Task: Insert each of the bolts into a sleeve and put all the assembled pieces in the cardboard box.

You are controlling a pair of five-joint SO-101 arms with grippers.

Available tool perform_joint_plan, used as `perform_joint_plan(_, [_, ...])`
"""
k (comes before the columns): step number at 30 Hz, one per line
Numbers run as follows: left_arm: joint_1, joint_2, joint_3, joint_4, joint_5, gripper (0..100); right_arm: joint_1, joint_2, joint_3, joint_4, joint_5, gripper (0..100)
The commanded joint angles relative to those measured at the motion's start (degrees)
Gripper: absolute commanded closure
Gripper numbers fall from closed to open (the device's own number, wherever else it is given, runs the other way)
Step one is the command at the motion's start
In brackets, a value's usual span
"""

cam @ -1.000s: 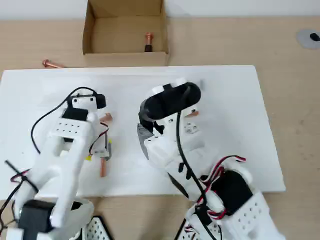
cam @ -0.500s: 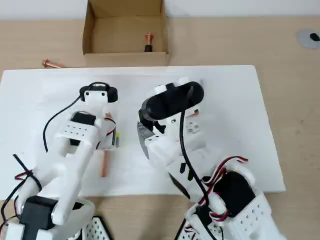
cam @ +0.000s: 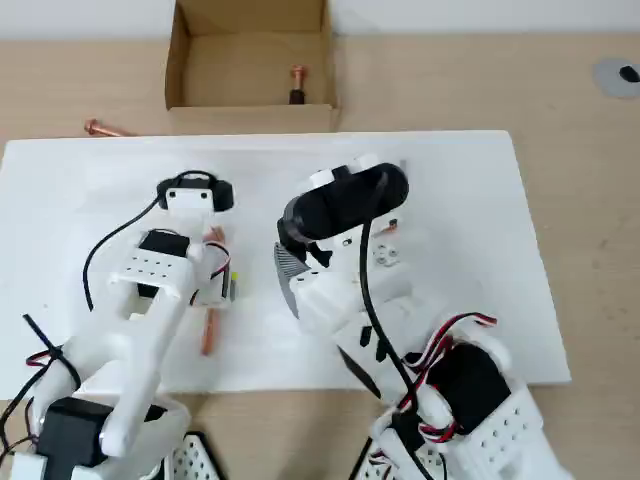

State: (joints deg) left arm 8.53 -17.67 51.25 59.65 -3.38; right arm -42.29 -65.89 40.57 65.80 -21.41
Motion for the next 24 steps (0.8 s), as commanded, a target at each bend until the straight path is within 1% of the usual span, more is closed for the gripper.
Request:
perform_joint_plan(1, [0.5, 0.9, 0.7, 4.5, 0.2, 90, -0.7, -1.3, -4.3, -0.2, -0.4, 98.9])
perform_joint_plan(6, [2.6, 1.0, 0.1, 4.6, 0.8, 90, -0.7, -1.3, -5.1, 0.1, -2.5, 98.9])
perform_joint_plan(11, [3.0, 1.0, 0.2, 4.6, 2.1, 91, -0.7, -1.3, -6.6, 0.1, -2.7, 98.9])
perform_joint_plan(14, [2.8, 1.0, -0.2, 4.6, 2.1, 99, -0.7, -1.3, -6.6, 0.1, -2.7, 98.9])
perform_joint_plan(17, [2.8, 1.0, -1.8, 4.7, 2.0, 100, -0.7, -1.3, -6.7, 0.1, -2.7, 98.9])
perform_joint_plan(22, [2.8, 1.0, -9.1, 10.6, 1.7, 100, -0.7, -1.3, -6.9, 0.1, -2.7, 98.9])
perform_joint_plan(24, [2.8, 1.0, -13.6, 14.0, -0.1, 100, -0.7, -1.3, -8.0, 0.5, -2.7, 98.9])
